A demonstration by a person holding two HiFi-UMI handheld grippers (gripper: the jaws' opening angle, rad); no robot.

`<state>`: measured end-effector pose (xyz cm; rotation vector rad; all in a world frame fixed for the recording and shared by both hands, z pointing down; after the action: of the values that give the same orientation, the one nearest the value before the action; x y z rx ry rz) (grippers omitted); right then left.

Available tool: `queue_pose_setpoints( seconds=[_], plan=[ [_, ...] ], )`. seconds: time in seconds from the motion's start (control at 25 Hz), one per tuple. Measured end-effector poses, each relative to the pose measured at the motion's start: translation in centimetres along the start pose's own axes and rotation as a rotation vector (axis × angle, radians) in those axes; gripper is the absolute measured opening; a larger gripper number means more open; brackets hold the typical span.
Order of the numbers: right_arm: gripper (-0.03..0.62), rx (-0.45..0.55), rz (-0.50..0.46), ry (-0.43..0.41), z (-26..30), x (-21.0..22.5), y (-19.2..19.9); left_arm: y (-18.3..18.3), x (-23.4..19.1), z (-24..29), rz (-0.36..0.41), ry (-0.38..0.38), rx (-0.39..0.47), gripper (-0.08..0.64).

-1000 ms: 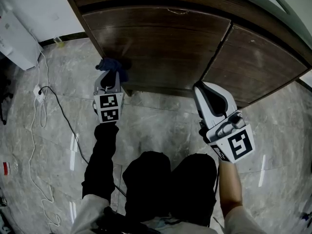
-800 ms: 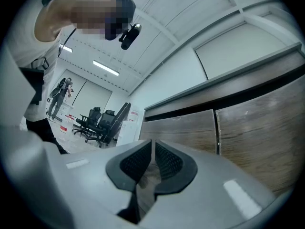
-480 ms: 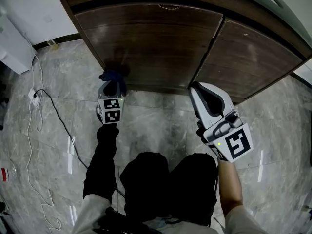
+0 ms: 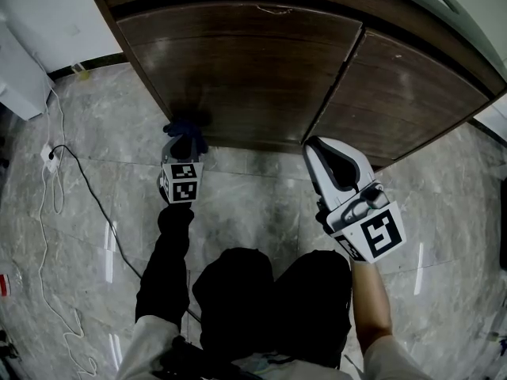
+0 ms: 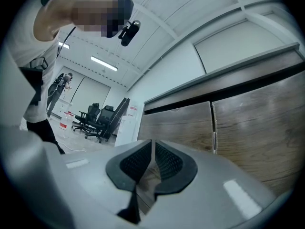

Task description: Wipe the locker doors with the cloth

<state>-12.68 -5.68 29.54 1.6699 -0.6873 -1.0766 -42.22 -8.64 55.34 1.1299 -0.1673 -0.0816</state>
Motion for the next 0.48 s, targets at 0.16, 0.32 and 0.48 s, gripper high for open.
queue_pose_setpoints(
  seconds=[0.16,0.32,0.48],
  plan=[
    [0.029,-0.018,0.014,0.016,-0.3,0.2,0.8,-2.4,0.9,-0.3,0.019,0.018,0.051,0.061],
    [0.029,-0.028,0.029,0.025,-0.7,0.4,1.6,-5.8,1.4,-1.0,0.030,0.022,0.106,0.061],
    [0.029,-0.029,0.038,0.030,-1.0,0.6,2.0,-8.5,1.6,-2.1,0.034,0.012,0.146,0.061]
  ],
)
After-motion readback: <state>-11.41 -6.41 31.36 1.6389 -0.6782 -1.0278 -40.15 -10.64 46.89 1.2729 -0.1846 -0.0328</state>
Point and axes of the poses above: the fingertips, and each gripper's own axes: z forward along the fingers, x to its right, y out of its underside, the point moved 2 cm from there along -z, backward along the fingers, and after that the axes turned 10 degrees about -z, right-handed, at the moved point
